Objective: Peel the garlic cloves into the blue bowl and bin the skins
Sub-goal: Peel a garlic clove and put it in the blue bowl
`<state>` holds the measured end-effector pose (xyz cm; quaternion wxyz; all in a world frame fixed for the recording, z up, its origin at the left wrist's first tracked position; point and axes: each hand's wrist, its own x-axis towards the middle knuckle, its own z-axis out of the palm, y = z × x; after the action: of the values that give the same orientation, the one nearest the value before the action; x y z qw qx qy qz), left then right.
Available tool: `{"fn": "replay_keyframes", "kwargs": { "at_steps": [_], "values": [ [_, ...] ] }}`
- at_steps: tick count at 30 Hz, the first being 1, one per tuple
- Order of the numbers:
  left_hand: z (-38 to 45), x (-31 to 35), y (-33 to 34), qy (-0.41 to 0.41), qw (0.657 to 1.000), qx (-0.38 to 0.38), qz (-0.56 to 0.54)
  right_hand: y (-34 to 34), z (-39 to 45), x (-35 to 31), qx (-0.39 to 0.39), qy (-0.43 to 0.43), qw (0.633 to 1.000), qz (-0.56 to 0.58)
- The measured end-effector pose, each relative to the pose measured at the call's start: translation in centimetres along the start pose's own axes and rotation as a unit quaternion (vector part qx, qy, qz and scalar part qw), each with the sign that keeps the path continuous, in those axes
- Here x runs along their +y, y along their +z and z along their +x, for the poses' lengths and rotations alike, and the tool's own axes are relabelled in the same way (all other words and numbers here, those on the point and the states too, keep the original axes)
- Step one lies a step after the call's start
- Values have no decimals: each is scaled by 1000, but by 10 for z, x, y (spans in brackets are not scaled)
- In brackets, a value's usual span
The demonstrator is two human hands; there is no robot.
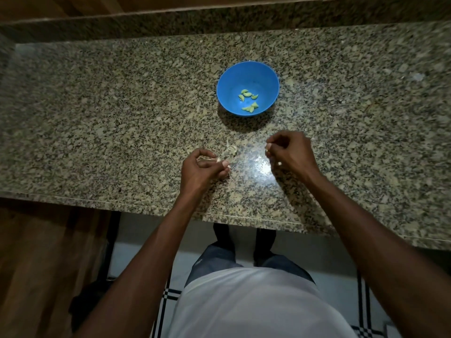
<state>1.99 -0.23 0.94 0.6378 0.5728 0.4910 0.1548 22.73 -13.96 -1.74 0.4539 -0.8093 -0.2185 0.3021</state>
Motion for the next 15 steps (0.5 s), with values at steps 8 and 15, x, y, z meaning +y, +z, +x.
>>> {"fn": "replay_keyframes", "kwargs": {
  "at_steps": [8,15],
  "values": [
    [15,-4,-6,34,994,41,98,-8,27,-5,18,-47,994,-93],
    [29,-18,-28,111,972,41,203,42,-30,-13,8,-79,991,-111]
  ]
}}
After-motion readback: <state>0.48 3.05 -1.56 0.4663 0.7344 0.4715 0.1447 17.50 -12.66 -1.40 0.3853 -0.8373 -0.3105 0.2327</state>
